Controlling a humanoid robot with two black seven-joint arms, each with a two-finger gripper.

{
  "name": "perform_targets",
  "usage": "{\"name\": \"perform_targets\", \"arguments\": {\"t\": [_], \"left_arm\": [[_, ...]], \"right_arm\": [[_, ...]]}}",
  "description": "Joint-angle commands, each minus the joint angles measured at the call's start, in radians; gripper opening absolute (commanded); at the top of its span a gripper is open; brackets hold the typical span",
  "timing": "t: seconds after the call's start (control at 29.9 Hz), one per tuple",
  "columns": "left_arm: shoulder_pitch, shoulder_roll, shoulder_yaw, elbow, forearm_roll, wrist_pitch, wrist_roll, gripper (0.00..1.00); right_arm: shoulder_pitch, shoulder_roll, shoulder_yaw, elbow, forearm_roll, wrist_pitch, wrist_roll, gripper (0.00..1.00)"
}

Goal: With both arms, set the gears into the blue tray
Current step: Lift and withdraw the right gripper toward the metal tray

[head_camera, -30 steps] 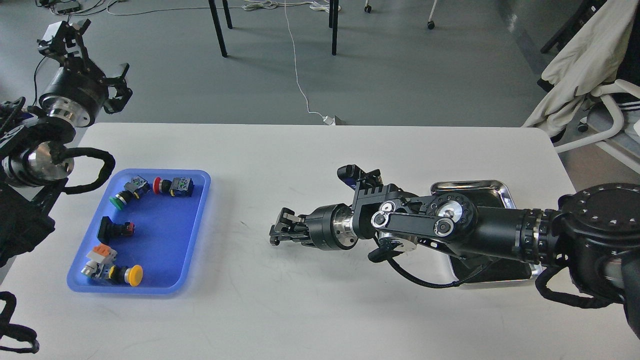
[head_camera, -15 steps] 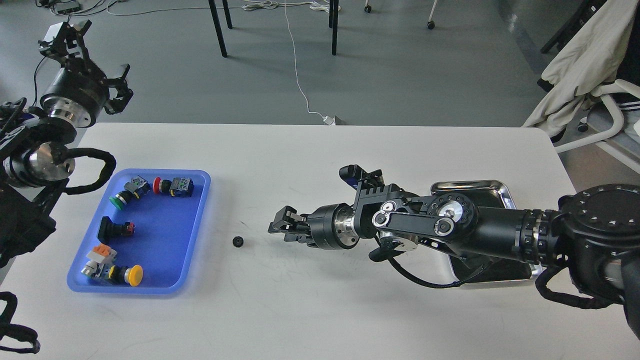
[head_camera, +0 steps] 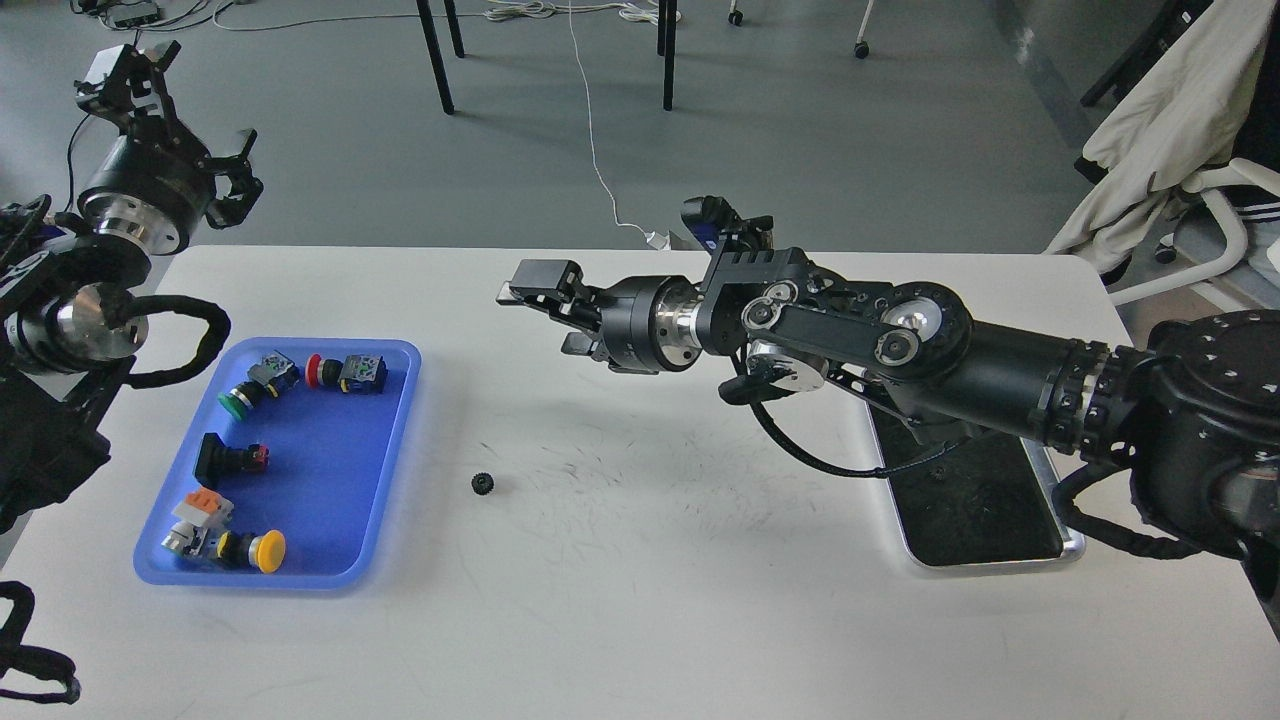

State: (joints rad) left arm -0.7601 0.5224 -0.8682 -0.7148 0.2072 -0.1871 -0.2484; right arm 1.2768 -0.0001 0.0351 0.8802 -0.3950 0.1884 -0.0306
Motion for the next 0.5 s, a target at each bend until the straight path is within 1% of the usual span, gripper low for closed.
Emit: {"name": "perform_targets", "arguments": {"t": [0.0, 0.13, 0.27, 0.4, 0.47], "left_arm": [[-0.001, 0.001, 0.000, 0.000, 0.000, 0.000, 0.001, 0.98], [-0.001, -0.001, 0.000, 0.000, 0.000, 0.005, 0.003, 0.98], [-0.004, -0.002, 0.001, -0.002, 0.003, 0.009, 0.011, 0.98], [-0.005, -0.001, 0.008, -0.014, 0.021, 0.009, 0.015, 0.98], [-0.005, 0.004, 0.023, -0.029, 0.050, 0.009, 0.014, 0.98]], "right_arm": [[-0.013, -0.010, 0.119, -0.003, 0.001, 0.002, 0.001, 0.96], [-0.072, -0.171, 0.248, 0.008, 0.028, 0.012, 0.003, 0.96], [-0.187, -0.329, 0.458, 0.008, 0.128, 0.040, 0.003, 0.96], [-0.336, -0.428, 0.668, 0.013, 0.211, 0.054, 0.001, 0.96], [-0.419, -0.452, 0.770, 0.032, 0.241, 0.083, 0.001, 0.96]]}}
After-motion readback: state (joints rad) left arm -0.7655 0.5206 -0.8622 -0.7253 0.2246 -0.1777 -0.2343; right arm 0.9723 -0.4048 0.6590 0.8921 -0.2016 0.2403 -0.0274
